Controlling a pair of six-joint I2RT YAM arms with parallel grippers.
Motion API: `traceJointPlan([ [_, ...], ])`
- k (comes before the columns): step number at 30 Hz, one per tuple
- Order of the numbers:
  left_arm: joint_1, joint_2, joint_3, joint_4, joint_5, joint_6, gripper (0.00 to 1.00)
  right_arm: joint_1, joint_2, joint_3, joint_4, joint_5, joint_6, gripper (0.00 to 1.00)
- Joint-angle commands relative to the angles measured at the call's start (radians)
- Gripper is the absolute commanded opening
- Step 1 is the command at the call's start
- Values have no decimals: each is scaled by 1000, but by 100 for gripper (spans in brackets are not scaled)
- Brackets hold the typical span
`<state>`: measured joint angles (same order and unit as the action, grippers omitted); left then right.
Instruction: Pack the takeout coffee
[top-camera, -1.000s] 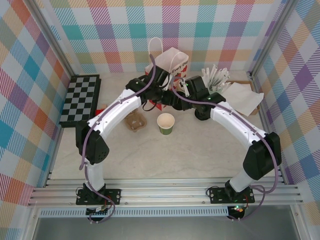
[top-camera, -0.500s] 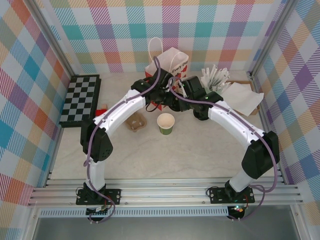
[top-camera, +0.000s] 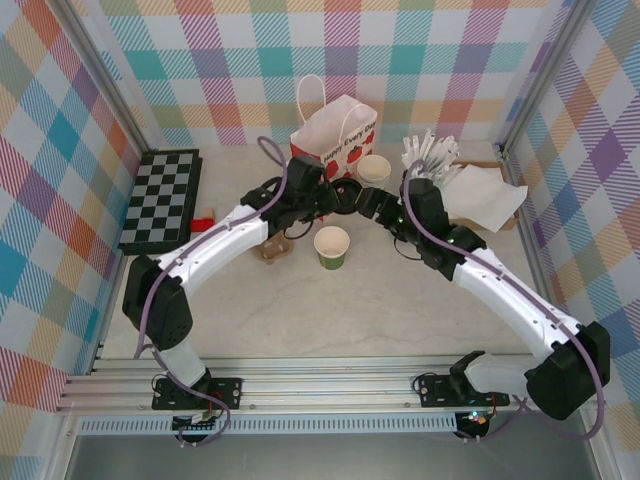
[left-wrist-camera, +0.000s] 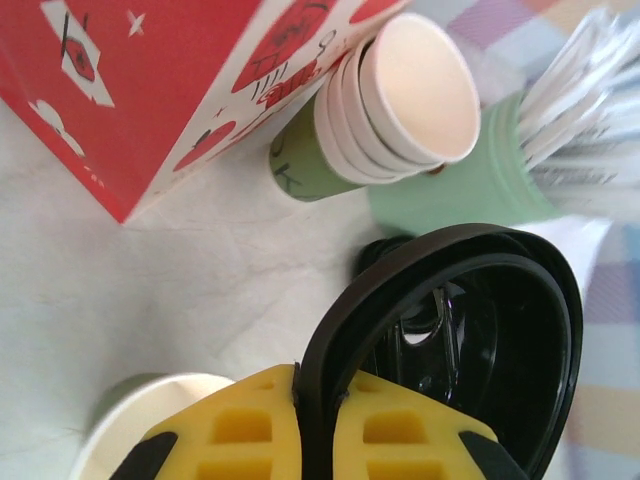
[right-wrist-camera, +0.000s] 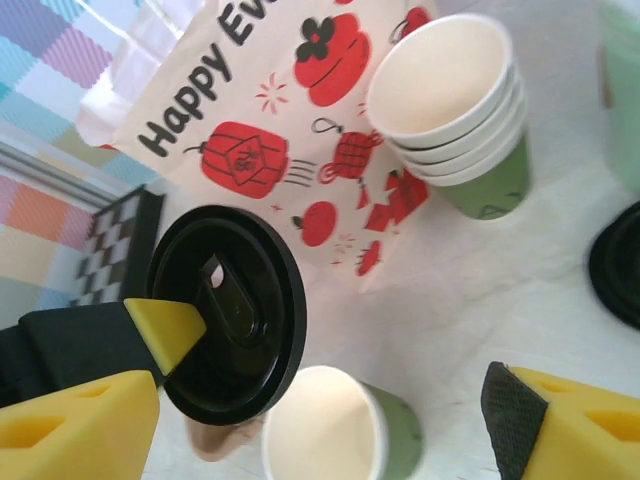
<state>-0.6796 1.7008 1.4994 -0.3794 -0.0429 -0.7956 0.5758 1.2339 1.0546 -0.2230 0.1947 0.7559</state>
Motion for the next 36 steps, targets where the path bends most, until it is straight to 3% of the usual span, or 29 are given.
traceJointPlan([
  [1,-9,-24,-54,199,23,-192,0,-1,39,-9,185,-109,102,83],
  [7,-13,-58,-125,291,16,-189,0,13,94,-24,187,-76,202,74],
  [16,-15,-78,-185,364,49,-198,0,14,159,28,209,-64,167,50],
  [22,-15,-84,-181,357,56,-184,0,15,172,29,217,-54,141,25],
  [26,-20,-92,-197,376,70,-152,1,18,176,65,172,-23,37,11],
  [28,-20,-114,-220,389,78,-125,14,19,175,90,130,9,-39,6],
  [31,-20,-203,-295,416,75,-60,49,19,163,109,114,46,-214,1],
  [35,-15,-419,-404,363,82,132,77,18,120,120,164,80,-578,0],
  [36,-7,-471,-412,307,87,187,80,18,103,112,197,74,-692,0],
])
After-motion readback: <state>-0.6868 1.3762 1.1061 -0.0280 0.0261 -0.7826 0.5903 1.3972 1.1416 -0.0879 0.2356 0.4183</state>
